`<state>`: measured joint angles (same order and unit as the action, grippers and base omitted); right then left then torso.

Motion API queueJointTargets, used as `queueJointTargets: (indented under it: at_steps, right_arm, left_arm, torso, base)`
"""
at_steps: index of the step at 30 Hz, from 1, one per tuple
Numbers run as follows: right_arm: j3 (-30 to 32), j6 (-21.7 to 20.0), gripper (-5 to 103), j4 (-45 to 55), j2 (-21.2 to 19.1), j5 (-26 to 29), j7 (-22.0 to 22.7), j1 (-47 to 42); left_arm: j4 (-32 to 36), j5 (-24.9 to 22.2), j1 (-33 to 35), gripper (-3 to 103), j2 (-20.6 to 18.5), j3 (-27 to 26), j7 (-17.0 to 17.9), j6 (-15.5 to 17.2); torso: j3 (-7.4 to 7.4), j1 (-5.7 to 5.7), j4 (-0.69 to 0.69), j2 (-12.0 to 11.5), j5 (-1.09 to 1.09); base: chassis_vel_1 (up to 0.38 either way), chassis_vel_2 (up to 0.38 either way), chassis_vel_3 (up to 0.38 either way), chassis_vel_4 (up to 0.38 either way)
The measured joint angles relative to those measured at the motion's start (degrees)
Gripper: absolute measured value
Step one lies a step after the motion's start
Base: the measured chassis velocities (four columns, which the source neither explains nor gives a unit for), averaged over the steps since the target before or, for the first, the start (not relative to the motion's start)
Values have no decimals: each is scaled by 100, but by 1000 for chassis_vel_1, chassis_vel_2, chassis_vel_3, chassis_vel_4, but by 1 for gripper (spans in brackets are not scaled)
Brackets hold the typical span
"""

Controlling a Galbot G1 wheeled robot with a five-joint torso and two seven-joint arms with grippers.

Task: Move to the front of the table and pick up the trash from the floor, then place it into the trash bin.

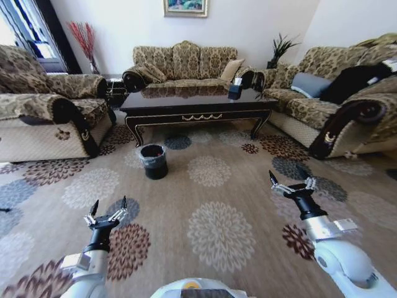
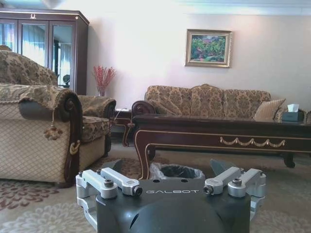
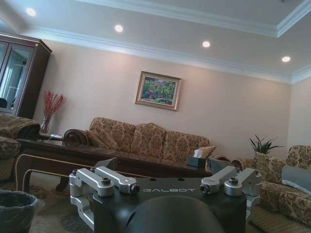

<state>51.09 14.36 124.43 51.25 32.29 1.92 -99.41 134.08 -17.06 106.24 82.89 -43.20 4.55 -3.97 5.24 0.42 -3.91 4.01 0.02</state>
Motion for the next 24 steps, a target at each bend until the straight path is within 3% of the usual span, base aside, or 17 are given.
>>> queueJointTargets:
  at_steps: [18, 24]
  right_arm:
    - [0, -1, 100, -2, 0, 0, 0, 0]
    - [0, -1, 100, -2, 0, 0, 0, -1]
  left_arm:
    - [0, 0, 0, 100, 0, 1, 0, 0]
    - [0, -1, 1, 100, 0, 1, 0, -1]
  torso:
    - [-1, 1, -3, -1, 0]
    - [-2, -2, 0, 1, 1]
  base:
    - [336, -353, -339, 350]
    - [124, -179, -148, 215]
